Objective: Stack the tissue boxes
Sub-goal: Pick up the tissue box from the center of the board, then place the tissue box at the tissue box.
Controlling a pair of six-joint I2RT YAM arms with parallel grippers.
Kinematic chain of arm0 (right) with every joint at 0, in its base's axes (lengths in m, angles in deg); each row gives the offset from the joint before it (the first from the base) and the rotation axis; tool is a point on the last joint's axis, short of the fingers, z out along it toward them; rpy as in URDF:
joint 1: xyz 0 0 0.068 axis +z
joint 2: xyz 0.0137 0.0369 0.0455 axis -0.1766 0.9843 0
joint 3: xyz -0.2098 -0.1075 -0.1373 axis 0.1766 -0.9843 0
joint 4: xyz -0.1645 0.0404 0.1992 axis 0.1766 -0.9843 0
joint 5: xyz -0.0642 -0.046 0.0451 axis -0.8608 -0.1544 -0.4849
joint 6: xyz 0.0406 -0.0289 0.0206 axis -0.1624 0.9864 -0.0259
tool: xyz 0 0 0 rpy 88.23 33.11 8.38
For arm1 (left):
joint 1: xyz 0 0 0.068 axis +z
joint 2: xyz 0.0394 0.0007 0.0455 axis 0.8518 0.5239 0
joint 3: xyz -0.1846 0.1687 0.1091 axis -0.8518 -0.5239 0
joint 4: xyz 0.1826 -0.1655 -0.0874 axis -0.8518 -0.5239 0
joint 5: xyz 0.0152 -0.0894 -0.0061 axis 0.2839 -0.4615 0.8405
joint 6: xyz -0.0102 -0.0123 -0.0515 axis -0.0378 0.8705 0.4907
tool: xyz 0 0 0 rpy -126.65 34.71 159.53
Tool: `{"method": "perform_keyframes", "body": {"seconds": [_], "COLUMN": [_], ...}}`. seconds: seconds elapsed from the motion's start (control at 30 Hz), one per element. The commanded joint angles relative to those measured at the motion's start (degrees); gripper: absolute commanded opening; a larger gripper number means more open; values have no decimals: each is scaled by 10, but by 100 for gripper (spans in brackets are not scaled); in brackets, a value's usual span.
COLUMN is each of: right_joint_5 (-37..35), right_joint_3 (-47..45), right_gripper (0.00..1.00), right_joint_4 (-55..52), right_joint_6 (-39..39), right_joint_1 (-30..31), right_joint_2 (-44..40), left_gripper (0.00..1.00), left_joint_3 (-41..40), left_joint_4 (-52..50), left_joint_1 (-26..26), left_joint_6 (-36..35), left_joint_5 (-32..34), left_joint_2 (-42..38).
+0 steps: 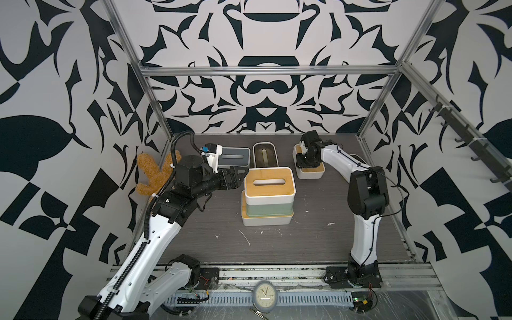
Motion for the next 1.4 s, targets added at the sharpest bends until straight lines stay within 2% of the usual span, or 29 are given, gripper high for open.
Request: {"method": "perform_keyframes", "body": {"seconds": [0.0, 0.17, 0.3, 0.53, 0.67, 0.83, 1.03, 1.1, 1.37], "right_joint_5": [-6, 3, 4, 65, 89, 125, 166, 188, 259], "right_joint_3": [-9, -61, -131, -198, -222, -282, -293, -297, -265], "right_gripper": [26, 24, 24, 24, 23, 22, 22, 22, 21], "right_joint_4": [61, 103, 178, 240, 265, 347, 354, 355, 271], "right_joint_6": [13, 8, 11, 75, 109, 158, 201, 225, 326], "right_joint_1": [0, -2, -2, -1, -1, -1, -1, 0, 18], "right_joint_2": [-84, -164, -250, -349, -397, -471, -520, -535, -564], "left_gripper": [99, 99, 99, 99, 99, 99, 99, 99, 99], "left_joint_3": [27, 40, 52, 66, 76, 56, 82, 101, 209], "left_joint_4": [11, 31, 50, 117, 135, 240, 278, 283, 187], "left_joint_1": [3, 32, 72, 127, 137, 152, 154, 148, 99], "left_joint_6": [-1, 16, 43, 121, 151, 227, 247, 252, 181], "left_joint_5": [-10, -54, -109, -204, -222, -247, -244, -263, -284], "left_joint_2": [8, 14, 22, 49, 64, 68, 98, 112, 171]}}
